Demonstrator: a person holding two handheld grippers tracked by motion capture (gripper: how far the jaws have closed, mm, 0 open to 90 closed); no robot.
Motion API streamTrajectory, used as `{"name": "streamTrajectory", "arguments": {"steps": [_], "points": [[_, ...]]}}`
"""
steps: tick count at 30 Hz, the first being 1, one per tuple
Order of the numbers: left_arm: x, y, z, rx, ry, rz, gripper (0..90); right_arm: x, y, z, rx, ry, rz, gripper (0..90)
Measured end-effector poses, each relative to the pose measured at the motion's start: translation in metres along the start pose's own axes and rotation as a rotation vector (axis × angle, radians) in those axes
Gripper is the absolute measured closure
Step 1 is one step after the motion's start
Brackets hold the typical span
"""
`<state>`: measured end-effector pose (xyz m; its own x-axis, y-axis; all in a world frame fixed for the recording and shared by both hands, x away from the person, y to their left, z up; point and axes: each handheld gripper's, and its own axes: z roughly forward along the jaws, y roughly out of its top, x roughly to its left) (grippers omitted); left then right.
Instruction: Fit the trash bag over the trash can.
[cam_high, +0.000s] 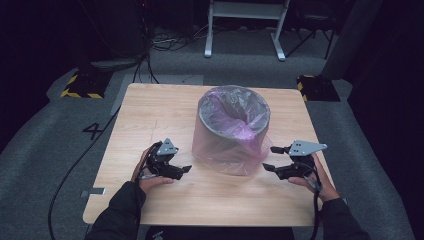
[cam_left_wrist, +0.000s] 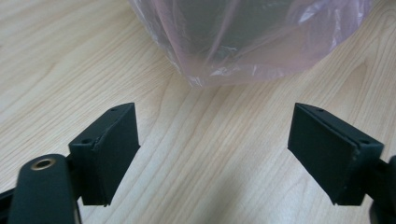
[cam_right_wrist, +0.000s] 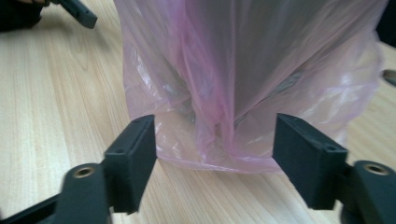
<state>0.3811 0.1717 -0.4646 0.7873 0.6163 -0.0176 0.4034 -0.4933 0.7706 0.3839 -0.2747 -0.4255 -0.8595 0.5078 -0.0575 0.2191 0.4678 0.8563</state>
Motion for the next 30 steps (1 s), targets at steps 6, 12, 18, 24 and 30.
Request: {"name": "streamTrajectory", "arguments": {"steps": [6, 12, 18, 24, 30], "points": [[-0.012, -0.012, 0.003, 0.085, 0.078, 0.033, 15.7, -0.003, 0.017, -0.017, -0.061, -0.042, 0.012, 17.7], [-0.02, -0.022, 0.005, 0.122, 0.067, 0.029, 15.6, -0.006, 0.039, -0.026, -0.09, -0.108, -0.008, 17.5], [-0.024, -0.03, 0.006, 0.153, 0.056, 0.033, 15.8, -0.008, 0.059, -0.03, -0.114, -0.139, -0.023, 16.6], [-0.025, -0.034, 0.009, 0.158, 0.04, 0.022, 15.5, -0.008, 0.076, -0.031, -0.135, -0.152, -0.036, 16.7], [-0.022, -0.038, 0.009, 0.136, 0.019, 0.0, 14.5, -0.009, 0.093, -0.034, -0.145, -0.151, -0.047, 16.9]]}}
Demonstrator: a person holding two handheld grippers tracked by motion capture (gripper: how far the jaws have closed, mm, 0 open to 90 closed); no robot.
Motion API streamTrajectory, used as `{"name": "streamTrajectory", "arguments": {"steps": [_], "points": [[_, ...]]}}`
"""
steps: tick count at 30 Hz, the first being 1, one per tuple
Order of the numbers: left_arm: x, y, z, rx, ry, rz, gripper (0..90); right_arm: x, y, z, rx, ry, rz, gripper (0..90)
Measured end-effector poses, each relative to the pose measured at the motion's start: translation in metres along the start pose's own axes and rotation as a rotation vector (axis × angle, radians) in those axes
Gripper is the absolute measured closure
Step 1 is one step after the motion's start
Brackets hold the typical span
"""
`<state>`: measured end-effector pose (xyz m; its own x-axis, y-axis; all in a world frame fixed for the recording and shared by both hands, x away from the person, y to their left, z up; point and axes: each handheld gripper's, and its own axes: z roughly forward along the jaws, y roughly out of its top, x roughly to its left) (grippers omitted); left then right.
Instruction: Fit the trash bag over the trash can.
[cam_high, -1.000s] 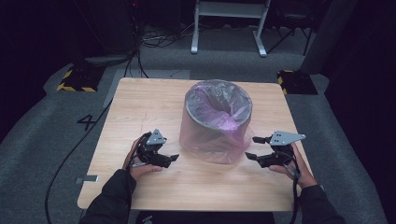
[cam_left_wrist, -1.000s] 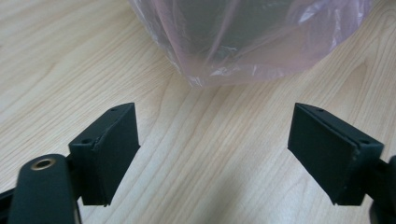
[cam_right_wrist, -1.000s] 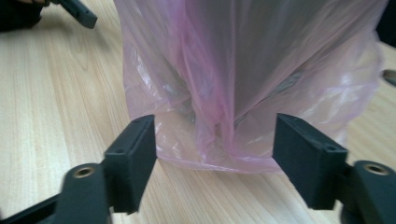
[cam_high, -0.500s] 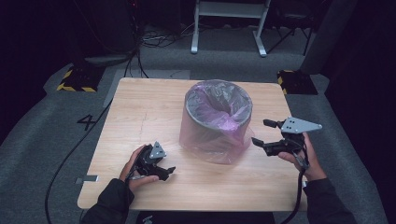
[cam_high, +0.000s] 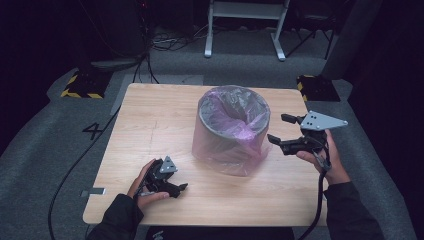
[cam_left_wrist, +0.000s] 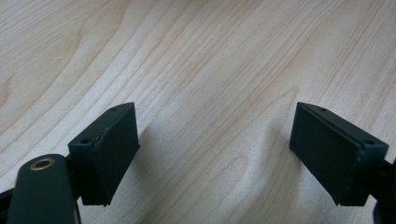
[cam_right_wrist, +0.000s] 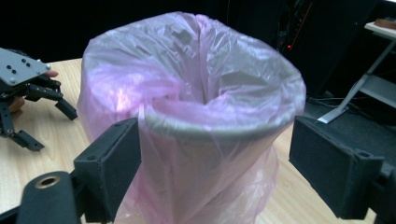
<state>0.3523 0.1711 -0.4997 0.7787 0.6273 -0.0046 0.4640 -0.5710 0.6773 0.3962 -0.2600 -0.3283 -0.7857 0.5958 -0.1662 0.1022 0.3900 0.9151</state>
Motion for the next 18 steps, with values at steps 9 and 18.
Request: {"name": "streamTrajectory", "arguments": {"steps": [9, 18], "points": [[0.0, -0.004, 0.002, -0.038, 0.0, -0.002, 11.0, -0.008, 0.023, 0.007, -0.006, -0.018, 0.019, 17.0], [0.0, -0.004, 0.002, -0.041, 0.001, -0.003, 11.4, -0.01, 0.039, 0.029, 0.009, -0.02, 0.005, 16.9]]}}
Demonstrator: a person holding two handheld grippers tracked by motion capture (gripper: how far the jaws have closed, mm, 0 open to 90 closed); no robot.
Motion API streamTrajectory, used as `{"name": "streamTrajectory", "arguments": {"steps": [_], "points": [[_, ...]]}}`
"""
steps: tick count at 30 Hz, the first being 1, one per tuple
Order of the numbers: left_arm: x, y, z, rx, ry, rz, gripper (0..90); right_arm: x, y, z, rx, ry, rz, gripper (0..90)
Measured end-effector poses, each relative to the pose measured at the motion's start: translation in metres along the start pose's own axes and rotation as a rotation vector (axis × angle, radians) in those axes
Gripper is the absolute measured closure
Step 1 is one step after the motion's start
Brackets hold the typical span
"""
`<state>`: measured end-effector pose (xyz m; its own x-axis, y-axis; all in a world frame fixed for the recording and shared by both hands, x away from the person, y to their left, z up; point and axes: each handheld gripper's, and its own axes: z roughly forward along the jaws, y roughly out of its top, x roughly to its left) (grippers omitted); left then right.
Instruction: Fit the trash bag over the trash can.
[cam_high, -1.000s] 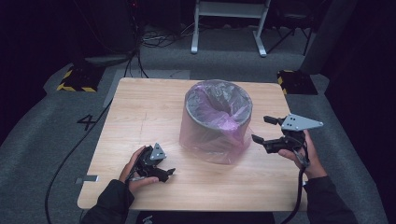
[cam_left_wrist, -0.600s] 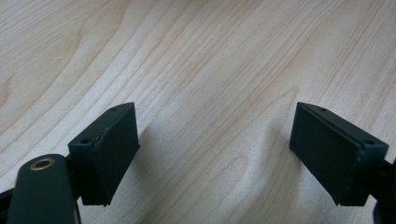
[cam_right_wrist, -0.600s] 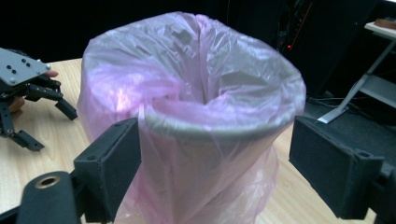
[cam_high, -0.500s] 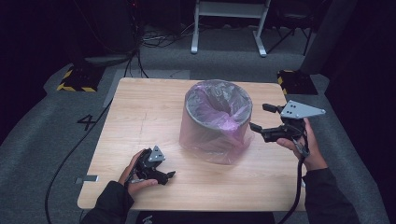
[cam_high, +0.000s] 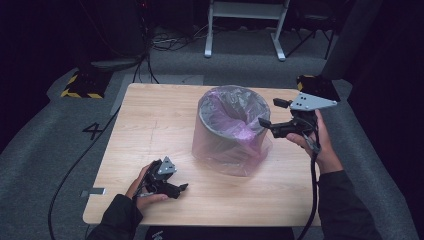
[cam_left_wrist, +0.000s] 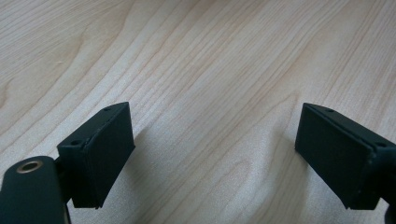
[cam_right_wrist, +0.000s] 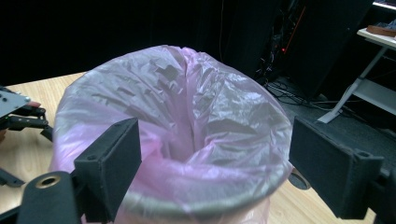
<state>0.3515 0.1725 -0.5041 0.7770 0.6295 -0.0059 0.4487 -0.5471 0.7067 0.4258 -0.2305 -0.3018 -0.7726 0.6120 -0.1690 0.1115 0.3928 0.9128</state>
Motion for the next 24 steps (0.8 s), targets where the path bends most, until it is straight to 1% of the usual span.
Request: {"name": "streamTrajectory", "arguments": {"steps": [2, 4, 10, 12, 15, 19, 22, 24], "points": [[0.0, 0.0, 0.0, -0.001, 0.0, -0.001, 11.4, -0.001, 0.002, 0.005, 0.009, -0.001, -0.004, 16.9], [0.0, 0.0, 0.0, -0.001, 0.0, -0.001, 11.4, -0.002, 0.004, 0.011, 0.018, 0.001, 0.007, 16.9], [0.0, 0.0, 0.0, -0.001, -0.001, 0.0, 11.3, -0.003, 0.009, 0.026, 0.05, 0.0, -0.011, 16.8], [0.0, 0.0, 0.0, -0.001, -0.001, 0.0, 11.3, -0.005, 0.011, 0.03, 0.051, 0.011, 0.004, 16.8], [0.0, 0.0, 0.0, -0.002, -0.003, 0.002, 11.3, -0.007, 0.015, 0.037, 0.07, 0.011, -0.004, 16.8], [0.001, 0.0, 0.0, -0.001, -0.004, 0.004, 11.3, -0.007, 0.019, 0.049, 0.1, 0.042, -0.003, 16.5], [0.001, 0.0, 0.0, -0.001, -0.004, 0.004, 11.3, -0.007, 0.02, 0.059, 0.128, 0.053, -0.009, 16.7], [0.001, 0.0, 0.0, -0.001, -0.004, 0.004, 11.3, -0.006, 0.02, 0.065, 0.142, 0.074, -0.013, 16.7]]}}
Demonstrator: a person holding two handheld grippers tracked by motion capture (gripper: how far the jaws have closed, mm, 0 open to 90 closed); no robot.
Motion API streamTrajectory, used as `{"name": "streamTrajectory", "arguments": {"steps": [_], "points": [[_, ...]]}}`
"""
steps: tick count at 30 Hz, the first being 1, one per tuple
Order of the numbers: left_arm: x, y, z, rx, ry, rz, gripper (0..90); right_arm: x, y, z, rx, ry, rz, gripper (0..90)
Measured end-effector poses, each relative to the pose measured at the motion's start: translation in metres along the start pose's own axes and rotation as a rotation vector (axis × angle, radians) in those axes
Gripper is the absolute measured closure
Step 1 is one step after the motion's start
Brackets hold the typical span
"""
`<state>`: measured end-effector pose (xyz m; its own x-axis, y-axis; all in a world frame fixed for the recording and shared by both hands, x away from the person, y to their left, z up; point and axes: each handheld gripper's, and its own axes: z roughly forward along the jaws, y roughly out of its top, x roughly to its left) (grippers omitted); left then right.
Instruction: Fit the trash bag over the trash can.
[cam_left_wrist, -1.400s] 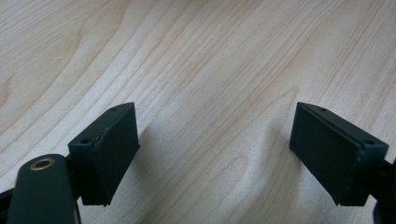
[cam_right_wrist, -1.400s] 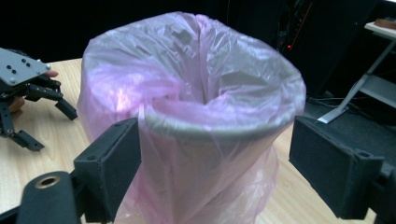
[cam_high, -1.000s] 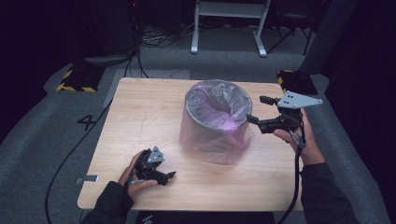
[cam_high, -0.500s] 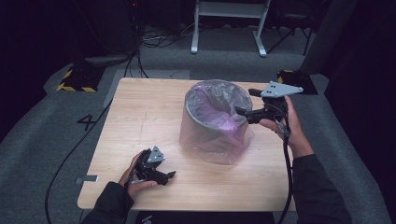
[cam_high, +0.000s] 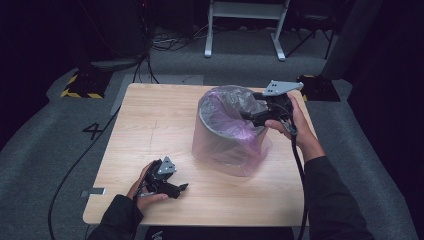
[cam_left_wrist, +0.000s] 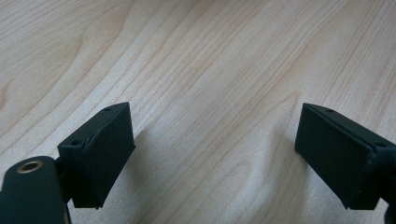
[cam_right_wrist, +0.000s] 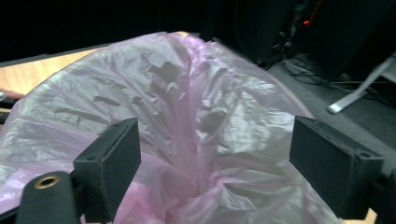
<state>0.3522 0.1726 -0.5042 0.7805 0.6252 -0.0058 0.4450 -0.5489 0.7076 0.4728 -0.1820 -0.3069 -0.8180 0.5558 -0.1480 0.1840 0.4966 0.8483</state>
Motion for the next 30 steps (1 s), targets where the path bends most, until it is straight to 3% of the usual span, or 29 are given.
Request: {"name": "streamTrajectory", "arguments": {"steps": [11, 18, 26, 30], "points": [[0.0, 0.0, 0.0, 0.0, 0.0, 0.0, 11.3, 0.005, 0.004, 0.025, 0.077, 0.092, -0.026, 17.5], [0.0, 0.0, 0.0, 0.0, 0.0, 0.0, 11.3, 0.006, 0.007, 0.035, 0.145, 0.085, -0.048, 17.5], [0.0, 0.0, 0.0, 0.0, -0.001, 0.0, 11.3, 0.004, 0.008, 0.043, 0.273, 0.077, -0.071, 17.6], [0.0, 0.0, 0.0, 0.0, 0.0, 0.0, 11.3, -0.002, 0.003, 0.044, 0.329, 0.086, -0.047, 17.8]]}}
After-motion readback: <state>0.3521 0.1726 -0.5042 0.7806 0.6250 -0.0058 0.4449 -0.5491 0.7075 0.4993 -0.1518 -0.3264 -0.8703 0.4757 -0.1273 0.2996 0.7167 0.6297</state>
